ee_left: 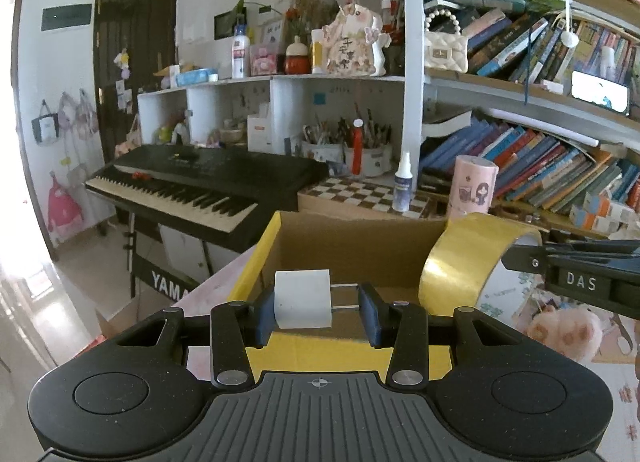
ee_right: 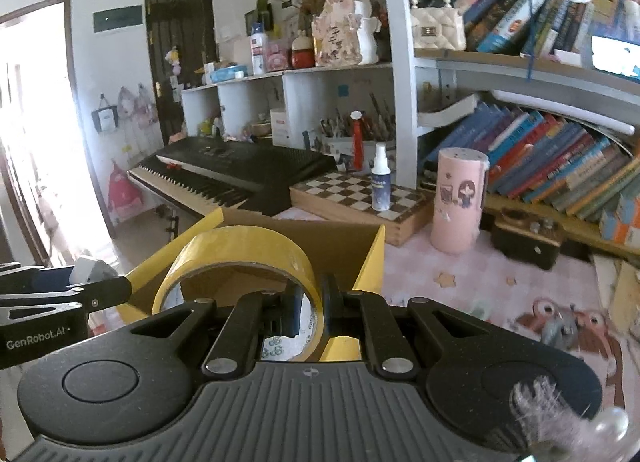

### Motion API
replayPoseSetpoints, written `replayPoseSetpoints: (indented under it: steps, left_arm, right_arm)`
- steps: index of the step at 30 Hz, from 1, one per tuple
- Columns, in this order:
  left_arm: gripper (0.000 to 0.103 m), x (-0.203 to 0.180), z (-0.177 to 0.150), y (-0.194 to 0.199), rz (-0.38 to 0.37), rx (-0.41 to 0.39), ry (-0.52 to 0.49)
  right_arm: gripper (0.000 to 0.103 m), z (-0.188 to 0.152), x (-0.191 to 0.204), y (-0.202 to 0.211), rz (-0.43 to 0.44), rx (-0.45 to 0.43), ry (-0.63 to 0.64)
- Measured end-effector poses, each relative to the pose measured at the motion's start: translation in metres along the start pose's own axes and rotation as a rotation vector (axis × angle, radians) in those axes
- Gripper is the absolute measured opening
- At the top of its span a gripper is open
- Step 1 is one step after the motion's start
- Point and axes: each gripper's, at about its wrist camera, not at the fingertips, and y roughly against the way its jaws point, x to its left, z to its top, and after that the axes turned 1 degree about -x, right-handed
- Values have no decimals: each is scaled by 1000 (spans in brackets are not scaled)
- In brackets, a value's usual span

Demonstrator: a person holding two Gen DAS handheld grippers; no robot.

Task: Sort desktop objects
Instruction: 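Open the left gripper over the box while the right gripper releases the tape roll inside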

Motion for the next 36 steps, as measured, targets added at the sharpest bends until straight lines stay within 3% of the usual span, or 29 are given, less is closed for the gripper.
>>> replayPoseSetpoints:
  steps: [6,22,36]
  left_arm:
    - [41,-12,7,-24,38,24,-4]
    - [41,-44,-1,-96,94,216,-23]
    - [41,-57,-10,-118,122,326,-61]
  right_arm:
    - [10,6,-15,-32,32,50,49]
    - [9,14,-35,-120,172,187,217]
    - [10,13,-25,-159,286,288,391]
